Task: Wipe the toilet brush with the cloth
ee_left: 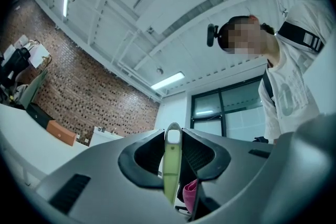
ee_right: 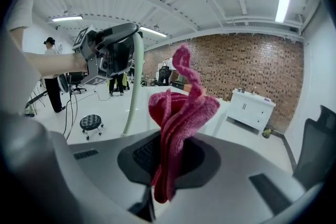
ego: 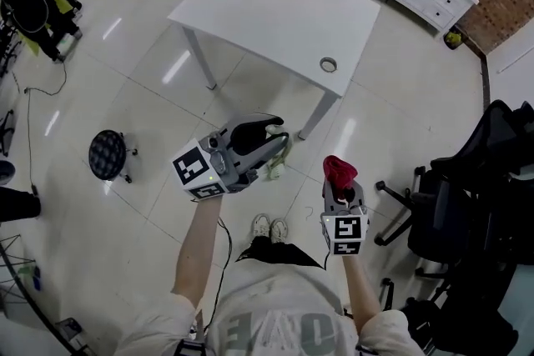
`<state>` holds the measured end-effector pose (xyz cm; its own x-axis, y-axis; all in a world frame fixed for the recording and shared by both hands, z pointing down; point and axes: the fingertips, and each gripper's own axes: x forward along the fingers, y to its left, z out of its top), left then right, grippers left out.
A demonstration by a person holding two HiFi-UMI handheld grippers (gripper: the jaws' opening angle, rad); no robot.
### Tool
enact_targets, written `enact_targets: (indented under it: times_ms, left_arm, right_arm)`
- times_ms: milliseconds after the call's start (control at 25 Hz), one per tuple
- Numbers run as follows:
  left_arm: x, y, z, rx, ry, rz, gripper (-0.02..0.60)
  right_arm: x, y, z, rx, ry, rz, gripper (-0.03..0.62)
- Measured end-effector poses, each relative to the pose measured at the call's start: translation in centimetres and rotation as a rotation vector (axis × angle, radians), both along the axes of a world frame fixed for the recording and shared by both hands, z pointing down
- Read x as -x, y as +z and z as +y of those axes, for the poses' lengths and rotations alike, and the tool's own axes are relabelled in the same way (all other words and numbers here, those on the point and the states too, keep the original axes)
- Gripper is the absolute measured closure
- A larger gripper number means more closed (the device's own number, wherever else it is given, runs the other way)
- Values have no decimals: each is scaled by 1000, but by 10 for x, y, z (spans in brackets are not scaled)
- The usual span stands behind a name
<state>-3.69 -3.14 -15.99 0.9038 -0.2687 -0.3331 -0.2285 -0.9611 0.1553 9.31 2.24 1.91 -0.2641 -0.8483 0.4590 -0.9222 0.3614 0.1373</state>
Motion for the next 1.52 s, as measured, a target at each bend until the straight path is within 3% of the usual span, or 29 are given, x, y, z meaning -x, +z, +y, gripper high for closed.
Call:
enact_targets:
  times_ms: [120, 240, 560, 680, 800, 1080, 1320, 1520]
  left_arm:
    - [-5, 25, -13, -32, 57, -6, 472]
    - [-14, 87, -24, -81, 131, 3, 472]
    - [-36, 408, -63, -107, 190, 29, 472]
    - [-41, 505, -74, -121, 217, 47, 472]
    - [-47, 574, -79, -137, 219, 17, 472]
    - [-50, 645, -104, -40, 180, 19, 472]
    - [-58, 691, -110, -6, 198, -64, 472]
    - [-56, 702, -119, 74, 139, -21, 471]
  right_arm:
    - [-3, 35, -16, 19, -25, -19, 562]
    - [-5, 103, -36, 6, -30, -77, 562]
    - [-25, 414, -114, -105, 22, -159, 562]
    - [-33, 493, -140, -174, 53, -182, 562]
    - [-36, 538, -148, -208, 46, -192, 562]
    - [-41, 581, -140, -150, 22, -147, 562]
    - [-45, 602, -135, -133, 47, -156, 562]
    - [-42, 609, -135, -121, 45, -171, 562]
